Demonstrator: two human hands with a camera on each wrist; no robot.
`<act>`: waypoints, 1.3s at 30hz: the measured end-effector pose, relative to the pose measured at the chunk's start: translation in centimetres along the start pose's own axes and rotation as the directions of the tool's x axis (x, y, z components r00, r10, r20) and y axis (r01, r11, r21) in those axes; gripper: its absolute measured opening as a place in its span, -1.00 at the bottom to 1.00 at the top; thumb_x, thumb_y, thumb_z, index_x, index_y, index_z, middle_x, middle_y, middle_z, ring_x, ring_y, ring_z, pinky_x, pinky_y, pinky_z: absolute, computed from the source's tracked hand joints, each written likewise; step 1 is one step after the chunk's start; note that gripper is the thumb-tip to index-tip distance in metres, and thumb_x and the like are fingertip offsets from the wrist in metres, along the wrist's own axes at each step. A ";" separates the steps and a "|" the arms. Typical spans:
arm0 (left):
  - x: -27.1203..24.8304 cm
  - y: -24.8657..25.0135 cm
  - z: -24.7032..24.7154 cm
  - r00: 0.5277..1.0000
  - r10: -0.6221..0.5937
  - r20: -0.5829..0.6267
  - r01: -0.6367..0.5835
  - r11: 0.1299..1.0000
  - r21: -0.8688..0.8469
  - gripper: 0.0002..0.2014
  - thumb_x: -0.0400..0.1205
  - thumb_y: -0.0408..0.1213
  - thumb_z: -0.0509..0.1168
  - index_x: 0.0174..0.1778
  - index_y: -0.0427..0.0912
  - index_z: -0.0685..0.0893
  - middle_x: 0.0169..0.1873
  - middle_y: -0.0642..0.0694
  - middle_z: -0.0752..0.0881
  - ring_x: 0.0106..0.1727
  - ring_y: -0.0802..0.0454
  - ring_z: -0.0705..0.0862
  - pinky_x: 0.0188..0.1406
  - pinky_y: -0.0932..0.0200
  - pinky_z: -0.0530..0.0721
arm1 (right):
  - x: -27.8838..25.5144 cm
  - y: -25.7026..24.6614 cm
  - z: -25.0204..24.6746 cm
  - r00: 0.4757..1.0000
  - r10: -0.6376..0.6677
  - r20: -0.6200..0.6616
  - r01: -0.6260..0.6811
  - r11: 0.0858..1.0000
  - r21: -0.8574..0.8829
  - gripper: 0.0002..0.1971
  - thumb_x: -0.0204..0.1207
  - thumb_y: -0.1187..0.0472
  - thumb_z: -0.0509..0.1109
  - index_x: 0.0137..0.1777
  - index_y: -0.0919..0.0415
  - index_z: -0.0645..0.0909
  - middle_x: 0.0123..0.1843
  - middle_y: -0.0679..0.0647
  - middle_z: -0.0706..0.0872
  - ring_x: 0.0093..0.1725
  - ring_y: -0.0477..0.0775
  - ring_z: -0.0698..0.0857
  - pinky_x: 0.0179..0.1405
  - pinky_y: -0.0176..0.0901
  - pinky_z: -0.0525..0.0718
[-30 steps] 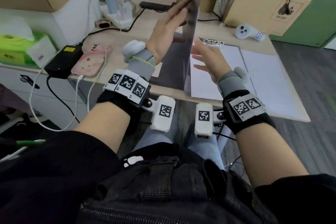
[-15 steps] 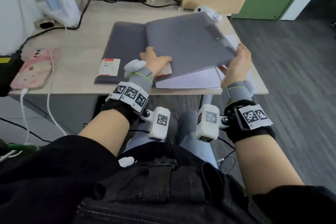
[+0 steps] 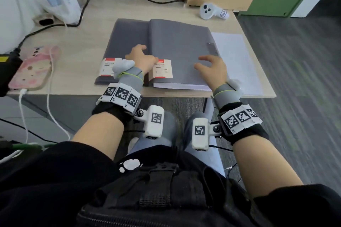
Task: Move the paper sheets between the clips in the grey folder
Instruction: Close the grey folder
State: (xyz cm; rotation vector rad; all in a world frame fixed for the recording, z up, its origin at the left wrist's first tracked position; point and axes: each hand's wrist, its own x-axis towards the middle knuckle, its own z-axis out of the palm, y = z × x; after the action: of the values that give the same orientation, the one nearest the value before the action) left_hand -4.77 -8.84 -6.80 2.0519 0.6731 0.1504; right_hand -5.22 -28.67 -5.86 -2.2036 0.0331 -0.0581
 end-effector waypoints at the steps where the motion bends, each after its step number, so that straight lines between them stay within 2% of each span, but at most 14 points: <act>1: 0.3 -0.3 -0.7 0.999 -0.009 -0.032 0.010 0.998 0.056 -0.35 0.41 -0.10 0.44 0.45 -0.03 0.46 0.44 -0.16 0.53 0.49 -0.17 0.43 0.52 -0.01 0.40 | 0.0 -0.5 0.4 0.999 -0.021 0.032 0.021 1.000 -0.009 -0.65 0.47 0.23 0.40 0.26 0.23 0.67 0.36 0.12 0.66 0.43 0.05 0.53 0.30 -0.35 0.35; 7: 2.7 -3.3 -4.9 0.973 -0.198 -0.116 0.207 0.976 0.074 -0.09 0.28 0.09 0.49 0.50 -0.22 0.34 0.46 -0.26 0.46 0.48 -0.29 0.42 0.48 -0.13 0.43 | 1.4 -3.2 3.7 0.982 -0.068 0.175 0.078 0.996 -0.052 -0.54 0.48 0.14 0.42 0.38 0.18 0.58 0.45 0.12 0.58 0.50 0.08 0.48 0.49 -0.15 0.37; 9: 2.9 -3.9 -5.8 0.966 -0.250 -0.065 0.256 0.961 0.101 -0.07 0.29 0.08 0.50 0.49 -0.28 0.30 0.46 -0.28 0.45 0.46 -0.30 0.45 0.46 -0.15 0.46 | 2.0 -4.1 5.1 0.970 -0.035 0.242 0.068 0.989 -0.130 -0.43 0.46 0.02 0.44 0.47 0.12 0.48 0.54 0.13 0.45 0.57 0.13 0.37 0.60 0.06 0.26; 13: 3.5 -4.1 -7.2 0.967 -0.250 -0.048 0.254 0.963 0.095 -0.09 0.28 -0.02 0.55 0.44 -0.35 0.30 0.40 -0.25 0.51 0.38 -0.25 0.54 0.34 -0.11 0.59 | 2.6 -5.1 7.3 0.941 0.087 0.326 0.017 0.953 -0.302 -0.21 0.42 -0.15 0.41 0.60 0.11 0.24 0.68 0.21 0.11 0.68 0.29 0.02 0.65 0.11 0.11; 16: 3.8 -4.4 -8.1 0.951 -0.308 -0.018 0.302 0.943 -0.141 -0.10 0.11 -0.16 0.60 0.34 -0.40 0.40 0.15 -0.23 0.66 0.08 -0.20 0.73 -0.03 -0.08 0.77 | 2.6 -4.7 8.6 0.943 0.108 0.315 -0.007 0.952 -0.305 -0.14 0.37 -0.21 0.39 0.62 0.06 0.17 0.70 0.19 0.00 0.68 0.34 -0.15 0.65 0.25 0.02; 19: 3.8 -4.6 -8.9 0.942 -0.325 0.080 0.335 0.902 -0.271 -0.41 0.36 -0.39 0.52 0.27 -0.41 0.47 -0.30 -0.20 0.64 -0.49 -0.02 0.72 -0.71 0.24 0.62 | 2.2 -4.7 9.8 0.943 0.135 0.304 -0.025 0.940 -0.341 -0.07 0.26 -0.29 0.34 0.62 -0.04 0.10 0.72 0.13 -0.09 0.68 0.32 -0.27 0.59 0.44 -0.05; 21: 4.0 -4.7 -9.1 0.936 -0.319 0.148 0.349 0.899 -0.264 -0.51 0.36 -0.33 0.54 0.15 -0.39 0.55 -0.29 -0.21 0.71 -0.51 0.00 0.73 -0.60 0.25 0.66 | 2.3 -4.6 10.1 0.948 0.146 0.283 -0.040 0.936 -0.349 -0.11 0.30 -0.26 0.35 0.61 -0.07 0.10 0.72 0.10 -0.11 0.68 0.30 -0.29 0.56 0.50 -0.06; 23: 3.9 -4.6 -9.4 0.932 -0.276 0.234 0.336 0.900 -0.278 -0.66 0.40 -0.30 0.51 0.01 -0.41 0.66 -0.19 -0.23 0.76 -0.22 -0.12 0.76 -0.09 0.02 0.75 | 2.5 -5.0 10.5 0.952 0.158 0.261 -0.059 0.935 -0.351 -0.16 0.33 -0.21 0.34 0.60 -0.06 0.12 0.72 0.10 -0.08 0.68 0.33 -0.27 0.56 0.50 -0.04; 25: 3.5 -4.4 -9.3 0.921 -0.222 0.321 0.325 0.892 -0.316 -0.90 0.54 -0.33 0.38 -0.19 -0.31 0.65 -0.20 -0.22 0.73 -0.22 -0.10 0.74 0.10 -0.05 0.69 | 2.9 -5.4 10.4 0.950 0.180 0.256 -0.087 0.937 -0.338 -0.17 0.35 -0.16 0.35 0.61 -0.02 0.13 0.72 0.13 -0.07 0.67 0.37 -0.24 0.58 0.45 -0.03; 28: 3.3 -3.9 -9.9 0.935 -0.166 0.313 0.285 0.876 -0.390 -0.88 0.61 -0.33 0.29 -0.23 -0.25 0.61 -0.35 -0.14 0.75 -0.51 0.07 0.76 -0.31 0.16 0.75 | 3.4 -6.6 10.2 0.946 0.178 0.270 -0.088 0.945 -0.314 -0.17 0.39 -0.04 0.38 0.63 0.05 0.11 0.71 0.18 -0.08 0.67 0.37 -0.21 0.63 0.32 0.01; 31: 3.6 -3.7 -11.8 0.947 -0.164 0.275 0.277 0.852 -0.444 -0.86 0.63 -0.29 0.24 -0.02 -0.27 0.63 -0.39 -0.13 0.76 -0.56 0.09 0.76 -0.62 0.29 0.67 | 3.8 -7.6 9.9 0.950 0.147 0.275 -0.059 0.951 -0.303 -0.22 0.41 0.03 0.37 0.62 0.10 0.16 0.69 0.22 0.00 0.67 0.35 -0.10 0.64 0.23 0.08; 33: 3.3 -3.1 -13.6 0.954 -0.163 0.251 0.269 0.835 -0.480 -0.79 0.62 -0.24 0.23 0.08 -0.27 0.61 -0.23 -0.16 0.73 -0.47 0.05 0.78 -0.54 0.24 0.71 | 4.1 -8.2 10.1 0.957 0.119 0.264 -0.041 0.959 -0.281 -0.31 0.44 0.06 0.35 0.58 0.10 0.26 0.65 0.22 0.12 0.64 0.34 0.02 0.62 0.15 0.15; 36: 2.9 -2.7 -15.3 0.975 -0.161 0.153 0.218 0.820 -0.530 -0.56 0.37 -0.11 0.39 0.12 -0.24 0.62 -0.09 -0.17 0.79 -0.17 -0.10 0.81 -0.07 -0.02 0.77 | 4.3 -9.2 10.6 0.959 0.069 0.273 -0.002 0.971 -0.241 -0.45 0.50 0.02 0.33 0.48 0.17 0.43 0.55 0.24 0.37 0.57 0.32 0.24 0.58 0.05 0.24; 39: 2.4 -2.0 -16.5 0.995 -0.087 -0.039 0.044 0.782 -0.622 -0.73 0.47 -0.30 0.34 0.07 -0.28 0.63 -0.18 -0.15 0.75 -0.25 -0.06 0.77 -0.17 0.06 0.76 | 4.6 -9.9 11.9 0.949 0.024 0.313 0.018 0.991 -0.130 -0.49 0.54 -0.09 0.28 0.34 0.25 0.57 0.24 0.18 0.64 0.28 0.17 0.55 0.44 0.02 0.46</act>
State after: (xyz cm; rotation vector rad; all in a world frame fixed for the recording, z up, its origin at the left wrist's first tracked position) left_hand -9.51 5.56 0.32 1.3843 0.6284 0.3528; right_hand 0.04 -13.41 -4.80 -2.3192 -0.1413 0.3058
